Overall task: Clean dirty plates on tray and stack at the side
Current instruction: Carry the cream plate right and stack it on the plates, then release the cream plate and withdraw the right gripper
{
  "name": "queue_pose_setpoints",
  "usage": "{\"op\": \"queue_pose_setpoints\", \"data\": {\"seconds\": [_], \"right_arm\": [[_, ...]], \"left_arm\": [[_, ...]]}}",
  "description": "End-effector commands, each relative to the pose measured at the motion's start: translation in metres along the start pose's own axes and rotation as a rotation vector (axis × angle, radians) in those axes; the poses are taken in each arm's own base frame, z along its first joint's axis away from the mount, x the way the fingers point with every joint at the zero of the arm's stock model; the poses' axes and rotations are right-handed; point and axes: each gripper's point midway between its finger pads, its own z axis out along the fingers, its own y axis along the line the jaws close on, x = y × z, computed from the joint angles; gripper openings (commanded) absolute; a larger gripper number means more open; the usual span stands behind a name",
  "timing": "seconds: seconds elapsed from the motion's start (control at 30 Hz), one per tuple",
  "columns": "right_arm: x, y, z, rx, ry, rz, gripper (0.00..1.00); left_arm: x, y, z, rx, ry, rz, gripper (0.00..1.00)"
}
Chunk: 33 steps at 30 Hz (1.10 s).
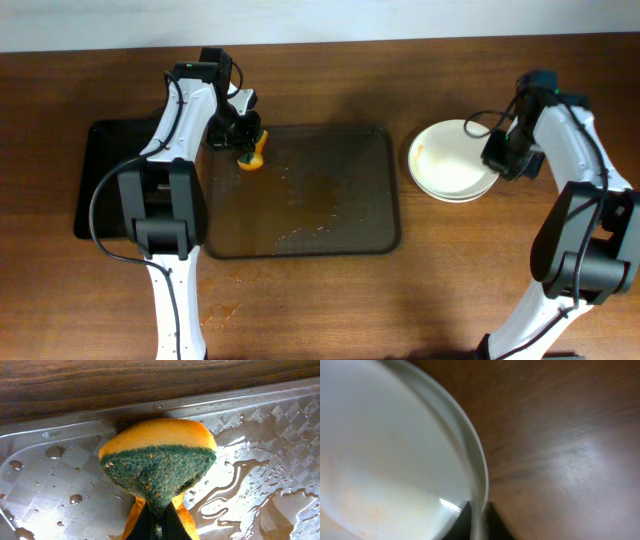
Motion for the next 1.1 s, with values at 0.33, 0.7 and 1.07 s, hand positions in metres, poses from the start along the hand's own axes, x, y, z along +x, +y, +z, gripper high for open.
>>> {"op": "queue_pose_setpoints", "data": {"seconds": [0.33,0.7,1.07], "right_arm": [[-0.004,0.045,-0.023,-0.233,-0.04,-0.114,0.75],[0.059,0.127,-0.069,-0.257,0.052,-0.352,0.53],[0.122,0.164,-0.01,-0.214,0.086,-0.529,0.38]], "left_arm": [[-0.028,0.022,-0.002,-0.137,-0.114,0.041,0.01],[-0.018,0.016,-0.028,-0.136,-0.066,0.028,0.0],[-0.017,0.016,-0.029,-0.137,-0.064,0.029,0.01]]}}
